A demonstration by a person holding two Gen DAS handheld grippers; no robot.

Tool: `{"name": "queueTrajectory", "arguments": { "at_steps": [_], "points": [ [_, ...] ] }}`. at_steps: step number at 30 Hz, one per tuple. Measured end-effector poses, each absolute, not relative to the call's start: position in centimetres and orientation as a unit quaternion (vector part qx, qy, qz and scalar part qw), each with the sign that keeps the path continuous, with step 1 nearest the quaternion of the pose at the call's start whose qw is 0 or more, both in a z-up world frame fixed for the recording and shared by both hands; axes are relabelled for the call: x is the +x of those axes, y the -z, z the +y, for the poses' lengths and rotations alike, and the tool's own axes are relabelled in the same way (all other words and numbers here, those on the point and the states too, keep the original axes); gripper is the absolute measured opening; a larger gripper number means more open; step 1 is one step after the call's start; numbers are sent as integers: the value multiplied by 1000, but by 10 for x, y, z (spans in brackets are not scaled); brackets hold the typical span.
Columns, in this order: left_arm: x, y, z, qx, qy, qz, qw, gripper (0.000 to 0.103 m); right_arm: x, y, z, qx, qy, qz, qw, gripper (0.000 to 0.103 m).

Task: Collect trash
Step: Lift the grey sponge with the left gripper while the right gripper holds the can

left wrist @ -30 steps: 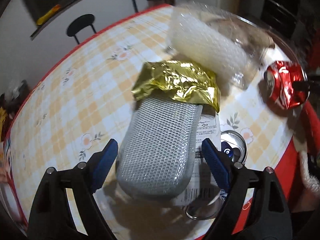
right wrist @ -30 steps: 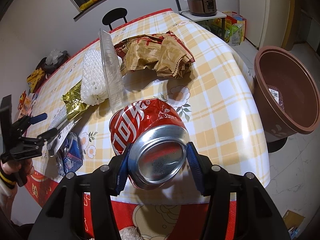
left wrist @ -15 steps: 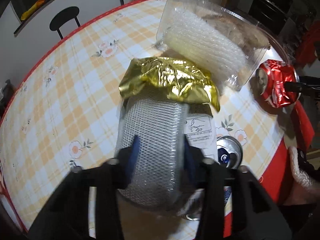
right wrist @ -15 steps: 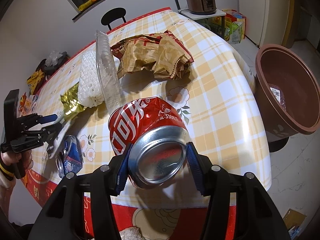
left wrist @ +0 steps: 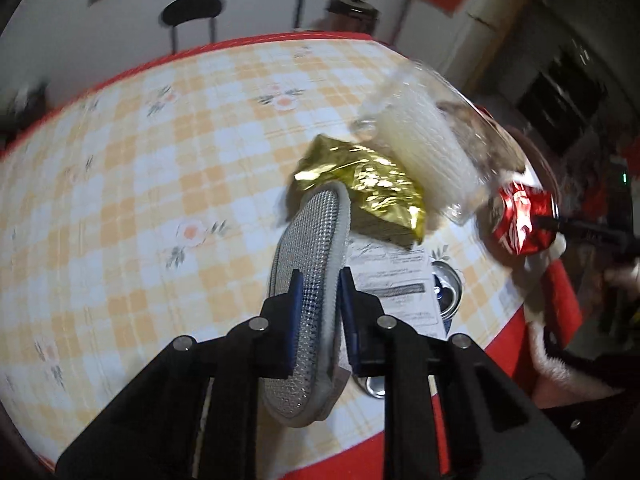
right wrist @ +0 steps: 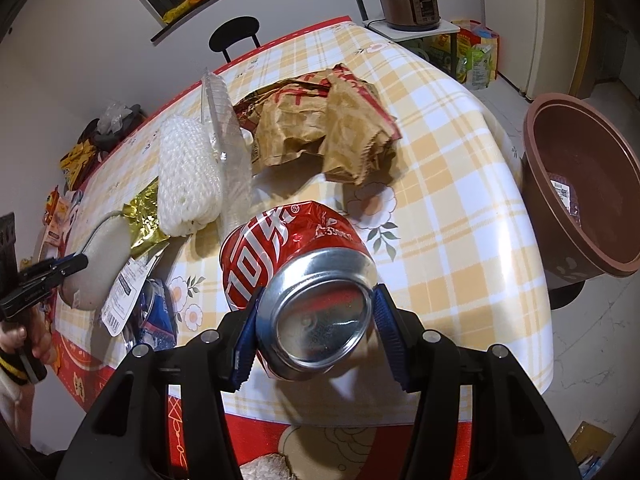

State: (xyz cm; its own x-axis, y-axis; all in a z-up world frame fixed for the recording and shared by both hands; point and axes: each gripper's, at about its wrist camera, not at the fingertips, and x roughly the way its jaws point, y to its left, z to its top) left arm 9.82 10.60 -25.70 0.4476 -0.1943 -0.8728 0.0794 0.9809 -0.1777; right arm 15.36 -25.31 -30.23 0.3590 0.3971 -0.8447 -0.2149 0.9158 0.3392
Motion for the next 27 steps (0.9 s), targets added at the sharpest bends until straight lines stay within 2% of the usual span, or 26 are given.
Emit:
{"name": "queueTrajectory", "arguments": {
  "at_steps": [6,27],
  "points": [
    [77,266,139,-160,48,506,847,22,150,299,-246,80,-188,532,822,53],
    [76,272,155,-176,35,510,842,27,139,278,-242,64,-189,519,831,52]
  ]
}}
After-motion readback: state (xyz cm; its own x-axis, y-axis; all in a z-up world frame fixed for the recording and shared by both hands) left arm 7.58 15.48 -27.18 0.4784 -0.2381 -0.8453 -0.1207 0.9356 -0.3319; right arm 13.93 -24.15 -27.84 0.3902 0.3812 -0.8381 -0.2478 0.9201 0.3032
